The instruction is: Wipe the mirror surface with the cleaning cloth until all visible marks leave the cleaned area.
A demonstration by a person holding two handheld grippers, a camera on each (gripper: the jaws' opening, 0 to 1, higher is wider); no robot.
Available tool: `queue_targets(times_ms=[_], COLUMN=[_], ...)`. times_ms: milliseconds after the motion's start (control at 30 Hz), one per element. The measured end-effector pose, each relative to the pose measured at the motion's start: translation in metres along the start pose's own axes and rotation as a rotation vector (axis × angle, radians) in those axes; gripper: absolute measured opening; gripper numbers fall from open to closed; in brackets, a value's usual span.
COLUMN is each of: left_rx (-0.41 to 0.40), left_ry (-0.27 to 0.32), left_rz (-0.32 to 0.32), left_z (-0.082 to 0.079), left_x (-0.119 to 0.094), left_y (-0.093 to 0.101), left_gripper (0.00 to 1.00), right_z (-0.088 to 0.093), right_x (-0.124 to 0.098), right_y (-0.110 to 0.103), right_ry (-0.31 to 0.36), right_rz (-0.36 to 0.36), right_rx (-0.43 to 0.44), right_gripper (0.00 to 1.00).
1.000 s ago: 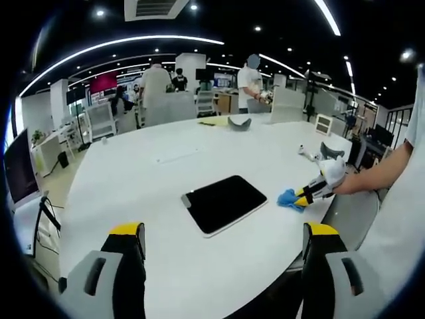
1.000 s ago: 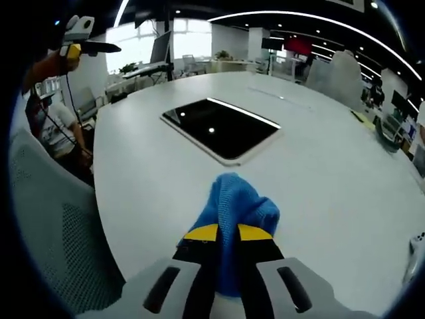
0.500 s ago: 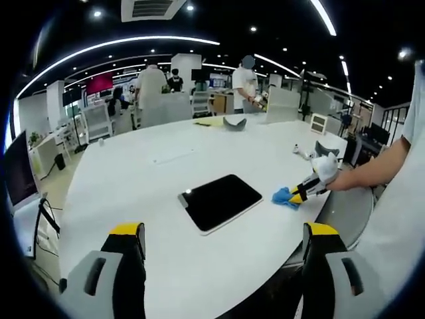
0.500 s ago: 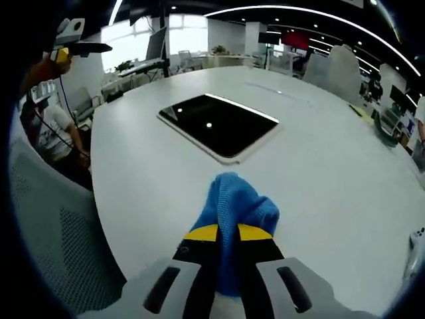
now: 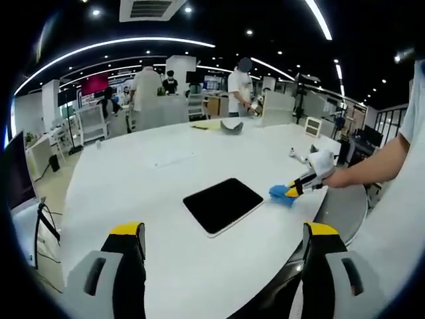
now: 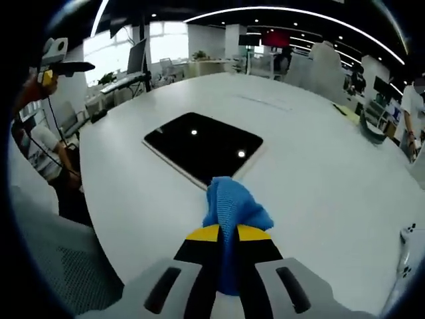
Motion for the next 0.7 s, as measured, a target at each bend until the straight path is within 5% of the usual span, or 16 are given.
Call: queue_targets(times_ms=[700], left_rx=[0.025], left_ry=[0.056], left_rz=[0.118], left_z=[0.007], left_x=[0.014], left_y=[-0.029], left_gripper=[0.99], right_z=[-0.043], right_x=[0.012], right_y=[-0.010], right_ry=[0.041], right_rz=[0.082], right_rx=[0.063], right_gripper=[0.03])
Point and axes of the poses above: the point that each gripper's makers call its tool centre point, and the gripper's own axes: x roughly forward along the fingers, y roughly to its right, z roughly out of its underside, the point moved 4 cm from there along -x, roughly backward along the fingers, and after that the axes turned 9 degrees about y, right-handed, at the moved point
